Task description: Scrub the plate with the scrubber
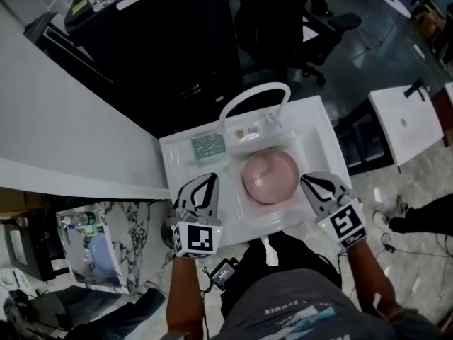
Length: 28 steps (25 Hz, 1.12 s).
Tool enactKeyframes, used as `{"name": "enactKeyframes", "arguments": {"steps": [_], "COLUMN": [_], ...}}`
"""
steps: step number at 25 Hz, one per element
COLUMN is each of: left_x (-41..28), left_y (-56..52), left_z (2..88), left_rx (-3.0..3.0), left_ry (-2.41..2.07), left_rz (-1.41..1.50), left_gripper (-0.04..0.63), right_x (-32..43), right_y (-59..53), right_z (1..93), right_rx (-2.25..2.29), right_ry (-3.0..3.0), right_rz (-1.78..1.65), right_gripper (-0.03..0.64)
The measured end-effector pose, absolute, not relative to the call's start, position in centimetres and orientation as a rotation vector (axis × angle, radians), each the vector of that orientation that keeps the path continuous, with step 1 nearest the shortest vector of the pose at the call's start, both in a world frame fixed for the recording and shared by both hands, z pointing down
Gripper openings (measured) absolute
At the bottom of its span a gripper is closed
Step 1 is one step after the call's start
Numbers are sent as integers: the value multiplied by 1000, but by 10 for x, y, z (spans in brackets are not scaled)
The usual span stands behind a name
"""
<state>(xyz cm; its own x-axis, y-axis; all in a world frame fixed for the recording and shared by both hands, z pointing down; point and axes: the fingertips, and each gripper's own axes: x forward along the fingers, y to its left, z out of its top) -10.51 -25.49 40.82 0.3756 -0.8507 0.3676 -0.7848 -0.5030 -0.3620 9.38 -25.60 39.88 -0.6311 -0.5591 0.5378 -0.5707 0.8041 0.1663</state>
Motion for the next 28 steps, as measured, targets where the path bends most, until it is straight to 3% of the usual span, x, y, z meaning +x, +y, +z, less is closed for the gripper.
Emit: {"name": "enactKeyframes", "arguments": {"steps": [9,18,28], "left_x": [-115,-138,-156], "left_y": [-292,-328,-351], "left_z": [471,550,611], "left_rx": [-2484,-2418,-2275], "left_ry": [1549,1602,1577], "left_rz": [-951,-1187,-1415], "left_gripper": [7,115,162], "right_x": [90,80,85], "right_y": [-291,-324,-349], "right_z": [434,478,542], "right_rx": [768,686,654], "right_ry": [-2400,-2395,-2327], "right_rz": [92,147,236], "right_gripper": [32,32,34]}}
